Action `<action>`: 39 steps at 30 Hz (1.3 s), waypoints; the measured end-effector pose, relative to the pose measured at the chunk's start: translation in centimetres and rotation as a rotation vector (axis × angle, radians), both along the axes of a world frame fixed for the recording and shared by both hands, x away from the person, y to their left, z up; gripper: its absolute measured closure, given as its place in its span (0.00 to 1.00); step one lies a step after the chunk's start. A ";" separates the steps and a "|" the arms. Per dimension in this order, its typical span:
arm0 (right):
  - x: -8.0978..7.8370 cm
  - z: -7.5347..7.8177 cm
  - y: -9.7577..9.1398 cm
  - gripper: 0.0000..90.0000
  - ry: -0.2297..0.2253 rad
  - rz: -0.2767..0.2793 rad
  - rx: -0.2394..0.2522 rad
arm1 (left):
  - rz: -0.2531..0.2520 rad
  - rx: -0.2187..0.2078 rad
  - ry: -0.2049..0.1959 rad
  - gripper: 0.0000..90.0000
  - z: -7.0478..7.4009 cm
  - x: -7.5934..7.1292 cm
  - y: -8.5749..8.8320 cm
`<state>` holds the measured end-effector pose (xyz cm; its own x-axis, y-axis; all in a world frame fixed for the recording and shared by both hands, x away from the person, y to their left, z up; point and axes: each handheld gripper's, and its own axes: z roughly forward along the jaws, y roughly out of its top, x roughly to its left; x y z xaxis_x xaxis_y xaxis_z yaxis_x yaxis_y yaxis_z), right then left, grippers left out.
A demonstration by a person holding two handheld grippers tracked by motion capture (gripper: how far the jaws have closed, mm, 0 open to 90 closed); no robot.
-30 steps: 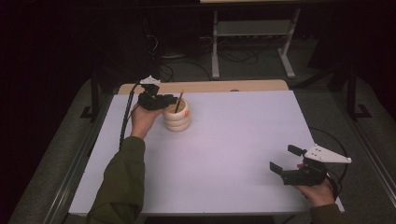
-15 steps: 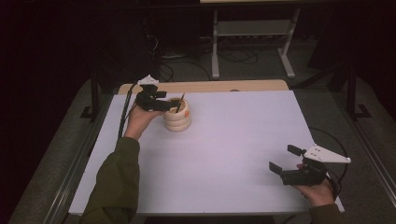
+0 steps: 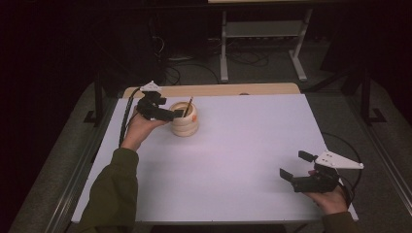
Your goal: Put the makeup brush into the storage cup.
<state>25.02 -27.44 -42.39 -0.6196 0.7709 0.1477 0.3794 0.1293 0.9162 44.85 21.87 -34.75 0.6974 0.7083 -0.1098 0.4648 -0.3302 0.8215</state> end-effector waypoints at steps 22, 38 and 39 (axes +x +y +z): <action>0.5 0.0 0.3 0.00 0.000 0.013 -0.004 | 0.011 -0.005 -0.005 0.03 0.0 -2.4 0.8; 0.5 0.0 0.7 0.00 -0.002 0.018 -0.017 | -0.002 -0.011 -0.001 0.03 -0.9 -5.1 1.9; 0.5 0.0 0.7 0.00 -0.003 0.018 -0.019 | 0.000 -0.013 -0.001 0.03 -1.0 -5.4 1.9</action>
